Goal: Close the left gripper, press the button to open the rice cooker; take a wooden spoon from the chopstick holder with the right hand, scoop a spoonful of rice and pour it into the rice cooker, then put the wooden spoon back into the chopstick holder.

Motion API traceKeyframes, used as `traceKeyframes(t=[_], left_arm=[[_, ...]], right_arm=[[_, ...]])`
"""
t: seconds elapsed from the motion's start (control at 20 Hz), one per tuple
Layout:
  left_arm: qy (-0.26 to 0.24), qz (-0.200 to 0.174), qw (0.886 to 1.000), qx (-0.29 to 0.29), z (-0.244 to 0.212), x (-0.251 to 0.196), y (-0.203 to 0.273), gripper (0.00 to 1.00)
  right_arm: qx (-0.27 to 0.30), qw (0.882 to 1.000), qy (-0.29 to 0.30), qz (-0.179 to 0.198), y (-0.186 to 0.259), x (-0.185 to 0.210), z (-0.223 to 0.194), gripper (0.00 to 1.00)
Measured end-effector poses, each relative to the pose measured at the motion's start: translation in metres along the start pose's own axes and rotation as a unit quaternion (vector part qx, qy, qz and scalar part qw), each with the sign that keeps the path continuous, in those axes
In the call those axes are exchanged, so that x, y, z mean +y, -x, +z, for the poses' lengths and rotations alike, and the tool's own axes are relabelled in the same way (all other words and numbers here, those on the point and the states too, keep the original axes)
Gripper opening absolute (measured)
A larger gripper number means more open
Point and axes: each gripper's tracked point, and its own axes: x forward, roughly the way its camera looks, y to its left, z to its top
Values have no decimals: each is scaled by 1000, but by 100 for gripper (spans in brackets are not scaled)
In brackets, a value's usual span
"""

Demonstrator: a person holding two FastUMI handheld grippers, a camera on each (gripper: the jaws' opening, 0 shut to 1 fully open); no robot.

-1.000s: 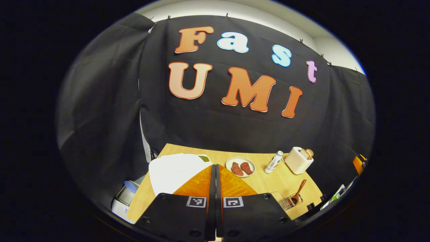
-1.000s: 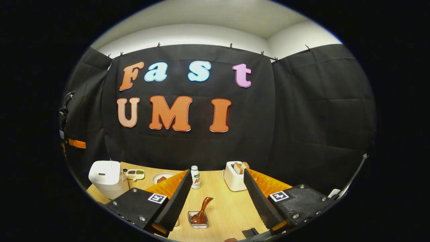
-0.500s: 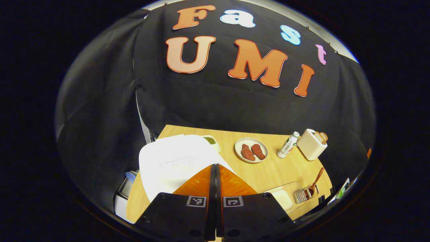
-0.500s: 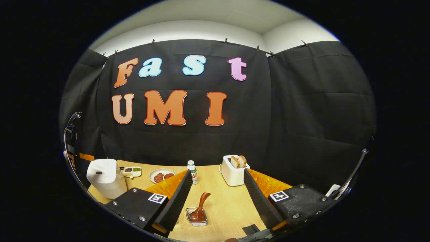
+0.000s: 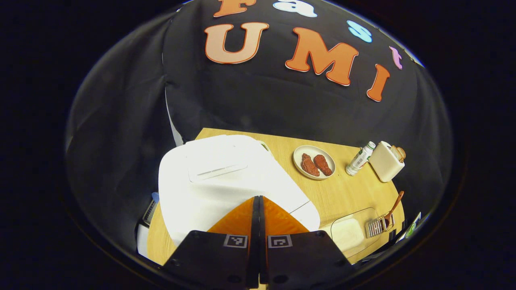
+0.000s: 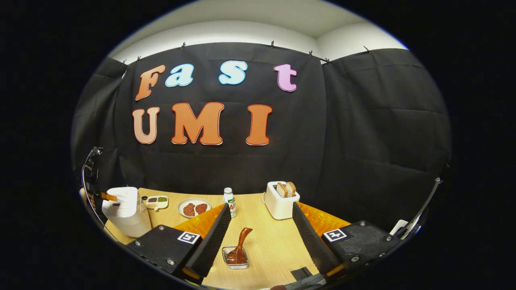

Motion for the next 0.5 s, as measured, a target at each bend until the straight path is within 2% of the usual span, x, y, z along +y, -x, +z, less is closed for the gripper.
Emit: traceKeyframes(t=[0.3, 0.4, 0.5], left_arm=[[13, 3, 1000, 17, -17, 5, -8, 5], [35, 2, 999, 33, -26, 6, -10, 5], [53, -2, 998, 19, -24, 5, -12, 6]], right_arm=[[6, 1000, 0, 1, -1, 1, -3, 95], [10, 1000, -2, 1, -2, 0, -7, 95], [8, 1000, -3, 2, -1, -1, -6, 95]])
